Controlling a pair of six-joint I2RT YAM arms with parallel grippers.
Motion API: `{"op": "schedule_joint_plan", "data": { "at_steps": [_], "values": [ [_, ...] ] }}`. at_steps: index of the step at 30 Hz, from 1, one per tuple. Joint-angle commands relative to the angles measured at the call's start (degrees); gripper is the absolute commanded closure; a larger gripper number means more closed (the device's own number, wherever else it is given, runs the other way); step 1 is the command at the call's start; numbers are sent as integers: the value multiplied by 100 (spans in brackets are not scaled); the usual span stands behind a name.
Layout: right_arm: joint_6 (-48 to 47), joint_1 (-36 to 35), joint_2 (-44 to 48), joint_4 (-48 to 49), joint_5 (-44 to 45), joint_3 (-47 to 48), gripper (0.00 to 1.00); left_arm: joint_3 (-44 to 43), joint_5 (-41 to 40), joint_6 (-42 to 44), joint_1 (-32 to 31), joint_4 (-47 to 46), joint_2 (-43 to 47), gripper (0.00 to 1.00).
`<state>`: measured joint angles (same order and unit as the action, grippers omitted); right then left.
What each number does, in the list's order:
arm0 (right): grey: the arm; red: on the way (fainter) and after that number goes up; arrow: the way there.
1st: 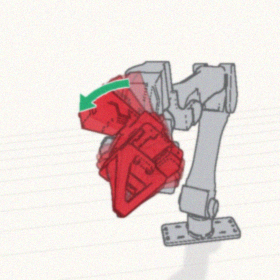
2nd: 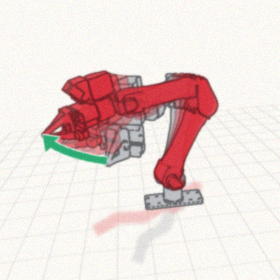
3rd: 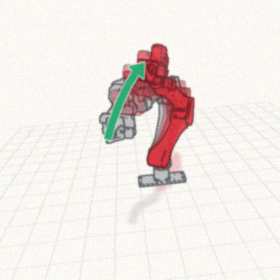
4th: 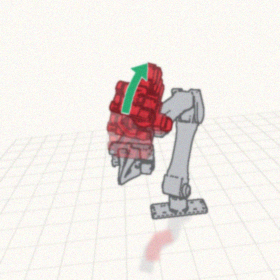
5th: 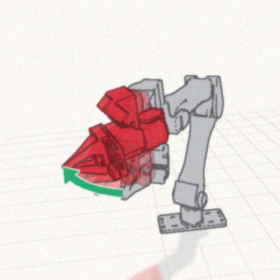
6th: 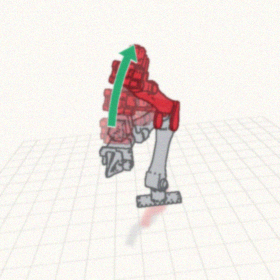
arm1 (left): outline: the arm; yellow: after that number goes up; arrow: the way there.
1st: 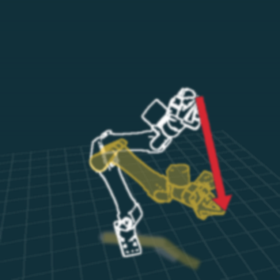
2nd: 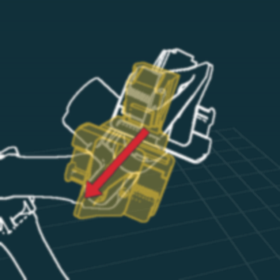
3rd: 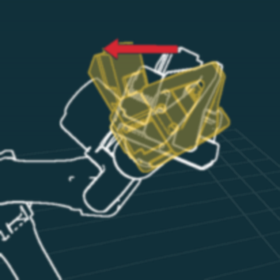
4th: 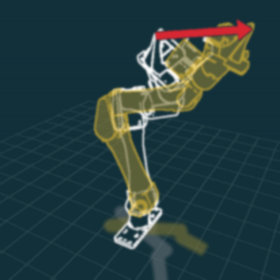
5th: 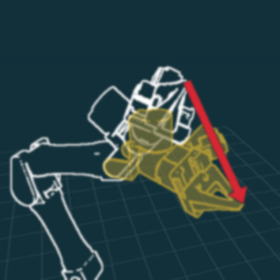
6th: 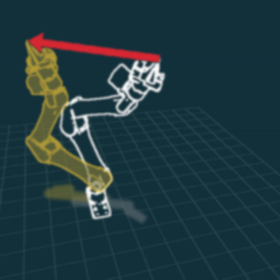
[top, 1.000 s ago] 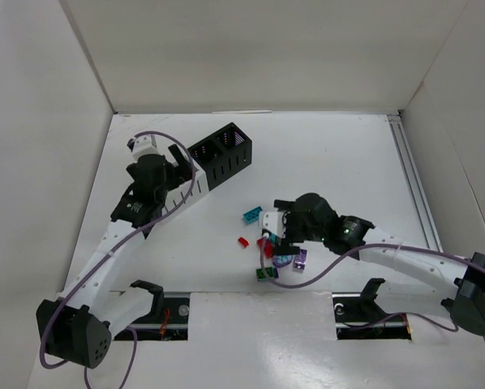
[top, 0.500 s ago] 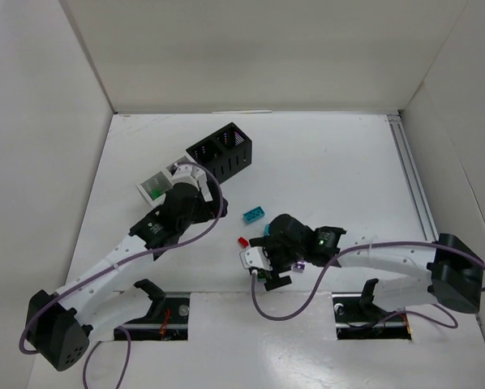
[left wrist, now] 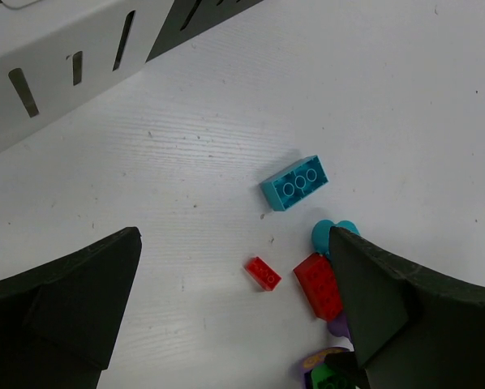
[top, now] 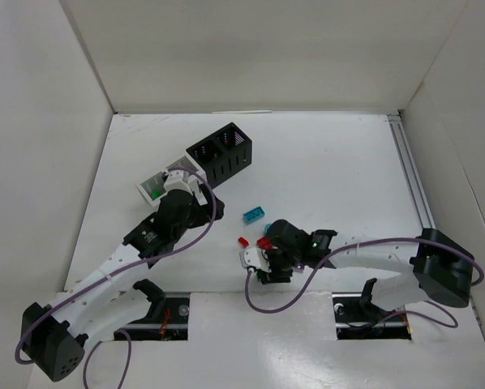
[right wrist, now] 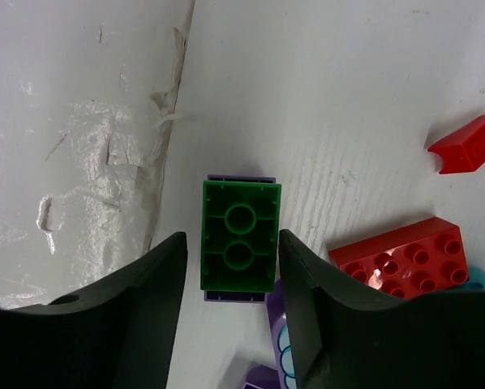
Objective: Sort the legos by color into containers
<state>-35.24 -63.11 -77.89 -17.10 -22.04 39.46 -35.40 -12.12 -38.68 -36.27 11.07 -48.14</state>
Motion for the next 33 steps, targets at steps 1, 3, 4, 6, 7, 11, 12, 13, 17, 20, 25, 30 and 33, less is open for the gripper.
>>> {"op": "schedule_joint_plan", "data": {
  "at_steps": [1,3,4,6,7,11,12,13,17,20,25,30,33],
  "values": [
    [211,-35,-51,313,-11,-18,47,24,-98,-79,-29,-79,77,0],
    [211,-35,-51,313,42,-18,52,76,-98,-79,-29,-79,77,0],
    [272,-35,-51,313,94,35,54,77,-150,-131,-29,-79,77,0],
    [272,-35,-51,366,95,35,63,77,-212,-184,-29,-79,77,0],
    [272,-35,-51,366,95,35,67,77,-212,-184,-29,-79,138,0],
    [272,-35,177,366,148,219,73,77,-264,-246,-29,-79,244,0],
    [272,-35,177,305,209,272,74,77,-334,-324,-29,-27,305,0],
    [272,-35,238,304,209,325,74,77,-335,-386,-29,44,384,0],
    [168,-35,239,251,209,475,76,130,-484,-553,-29,115,621,0],
    [89,-35,178,190,209,633,77,130,-484,-553,-29,167,771,0],
    [88,-35,-304,190,464,746,79,235,-484,-553,-29,167,912,0],
    [166,-35,-429,418,577,957,87,392,119,-396,-29,-191,859,0],
    [438,105,-131,550,553,1028,89,665,839,-54,-29,-822,1016,0]
  ]
}}
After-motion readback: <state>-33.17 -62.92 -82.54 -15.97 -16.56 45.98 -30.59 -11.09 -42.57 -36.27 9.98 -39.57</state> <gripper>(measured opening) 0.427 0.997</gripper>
